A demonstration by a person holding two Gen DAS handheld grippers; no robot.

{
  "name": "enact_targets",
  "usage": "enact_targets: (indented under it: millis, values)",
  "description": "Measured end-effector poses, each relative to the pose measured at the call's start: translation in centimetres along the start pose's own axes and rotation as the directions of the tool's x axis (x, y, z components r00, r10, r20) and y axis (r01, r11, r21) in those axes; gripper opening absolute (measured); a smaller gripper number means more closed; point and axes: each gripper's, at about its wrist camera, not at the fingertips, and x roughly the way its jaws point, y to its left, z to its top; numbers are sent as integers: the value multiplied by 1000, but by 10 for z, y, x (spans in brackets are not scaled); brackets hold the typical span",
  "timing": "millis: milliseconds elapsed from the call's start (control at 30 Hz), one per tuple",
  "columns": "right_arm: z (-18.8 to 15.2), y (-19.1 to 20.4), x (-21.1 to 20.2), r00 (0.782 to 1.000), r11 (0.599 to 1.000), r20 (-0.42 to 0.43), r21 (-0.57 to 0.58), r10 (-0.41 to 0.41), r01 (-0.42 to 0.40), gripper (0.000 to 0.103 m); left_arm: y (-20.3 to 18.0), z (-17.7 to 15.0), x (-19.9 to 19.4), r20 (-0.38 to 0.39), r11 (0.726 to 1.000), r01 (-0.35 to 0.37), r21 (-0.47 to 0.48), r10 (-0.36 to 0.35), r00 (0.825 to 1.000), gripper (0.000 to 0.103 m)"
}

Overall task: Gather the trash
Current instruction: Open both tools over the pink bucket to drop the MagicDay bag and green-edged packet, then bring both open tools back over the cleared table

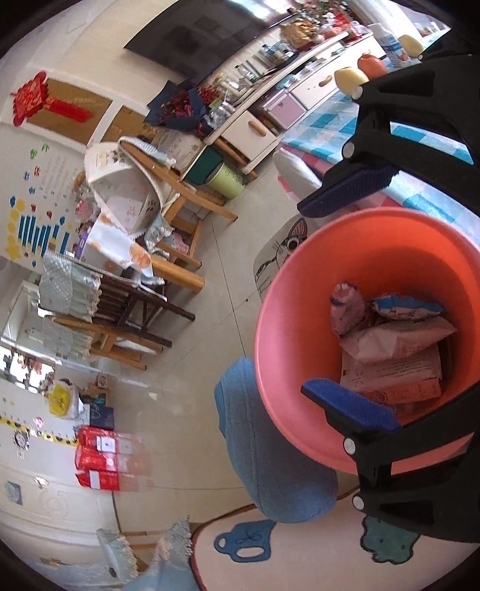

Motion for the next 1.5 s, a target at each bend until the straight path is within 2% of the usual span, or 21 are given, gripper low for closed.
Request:
enact_targets:
  millis: [167,367,633,767,900,1033,1167,1267,1500]
  values:
    - [-22,-27,-25,998,998,-10,44,-55,55,92,-29,-10,-9,28,992,59,109,-63,998,97]
    - [-52,-63,-64,994,984,1,138,-110,109,92,-65,-28,-25,53,965,137,225,-152,987,99]
    - [-100,-111,-116,980,941,40,288,-194,174,92,-124,-63,-52,49,903,200,379,-236,971,99]
    - [-122,-133,-141,969,910,57,360,-241,205,92,-157,-85,-69,44,853,218,475,-270,962,99]
    - [-142,-152,-168,948,874,84,419,-307,246,93,-183,-108,-89,44,815,239,528,-308,951,99]
    - [-160,-169,-192,923,843,119,463,-367,275,94,-205,-131,-107,12,784,278,556,-342,940,99]
    - [-177,-185,-215,905,815,150,510,-399,275,95,-225,-151,-126,-14,757,303,579,-363,932,99]
    - [-191,-195,-230,891,795,164,539,-424,278,95,-237,-163,-142,-5,750,295,591,-362,932,99]
    - [-225,-217,-265,860,746,182,602,-476,285,95,-262,-187,-174,-46,724,338,602,-391,919,99]
